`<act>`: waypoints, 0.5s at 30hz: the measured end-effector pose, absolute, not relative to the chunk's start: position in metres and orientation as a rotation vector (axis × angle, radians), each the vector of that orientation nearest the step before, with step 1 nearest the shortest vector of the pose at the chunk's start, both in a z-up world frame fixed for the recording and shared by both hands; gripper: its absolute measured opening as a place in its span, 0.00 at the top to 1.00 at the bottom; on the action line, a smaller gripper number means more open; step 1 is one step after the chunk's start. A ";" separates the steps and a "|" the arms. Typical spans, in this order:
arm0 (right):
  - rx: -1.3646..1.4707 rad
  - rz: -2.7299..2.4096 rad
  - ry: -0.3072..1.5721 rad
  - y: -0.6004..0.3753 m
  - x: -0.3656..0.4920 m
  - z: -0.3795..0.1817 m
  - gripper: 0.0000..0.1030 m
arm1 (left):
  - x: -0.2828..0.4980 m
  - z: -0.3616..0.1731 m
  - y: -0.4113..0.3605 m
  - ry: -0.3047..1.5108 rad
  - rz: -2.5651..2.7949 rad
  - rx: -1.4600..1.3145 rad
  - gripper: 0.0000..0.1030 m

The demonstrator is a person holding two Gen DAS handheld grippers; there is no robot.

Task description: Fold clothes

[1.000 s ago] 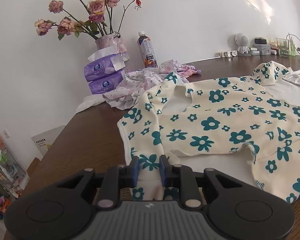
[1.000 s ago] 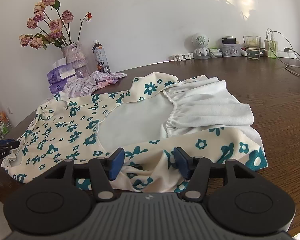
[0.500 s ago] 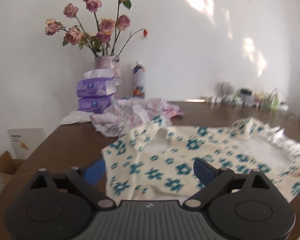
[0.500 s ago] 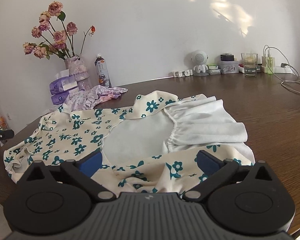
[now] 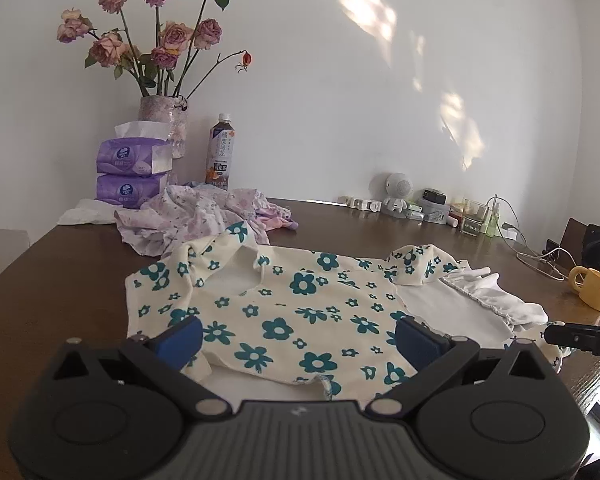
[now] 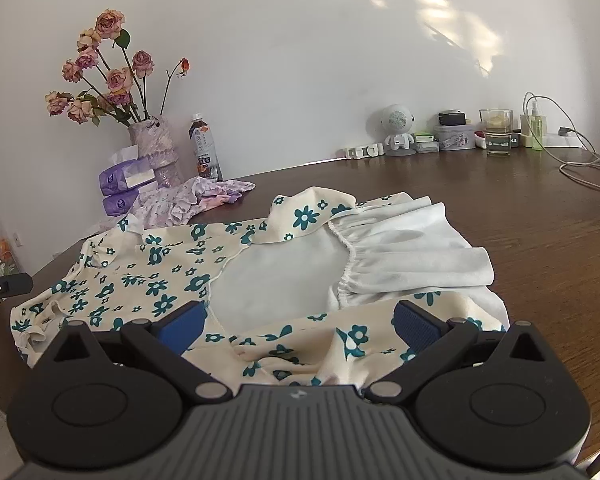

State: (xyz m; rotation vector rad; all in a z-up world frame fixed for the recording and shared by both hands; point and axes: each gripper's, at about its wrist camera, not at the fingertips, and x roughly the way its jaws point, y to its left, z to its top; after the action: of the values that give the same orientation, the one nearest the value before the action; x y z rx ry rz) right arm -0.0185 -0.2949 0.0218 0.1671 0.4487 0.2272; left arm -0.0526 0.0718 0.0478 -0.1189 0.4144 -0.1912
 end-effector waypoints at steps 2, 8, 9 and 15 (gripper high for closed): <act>0.170 0.223 0.445 -0.296 -0.019 0.021 0.00 | -0.052 0.046 0.071 0.423 -0.200 -0.126 0.00; 0.203 0.248 0.417 -0.300 -0.024 0.021 0.00 | -0.051 0.043 0.064 0.446 -0.222 -0.104 0.00; 0.219 0.264 0.409 -0.301 -0.025 0.021 0.00 | -0.051 0.042 0.062 0.450 -0.226 -0.094 0.00; 0.171 0.278 0.357 -0.310 -0.040 0.024 0.00 | -0.056 0.043 0.047 0.458 -0.262 -0.019 0.00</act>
State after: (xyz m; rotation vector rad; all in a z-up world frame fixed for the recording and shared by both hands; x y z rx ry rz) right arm -0.0402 -0.3101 0.0242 0.1711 0.3569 0.2779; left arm -0.0561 0.0470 0.0433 -0.0191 0.4581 -0.2624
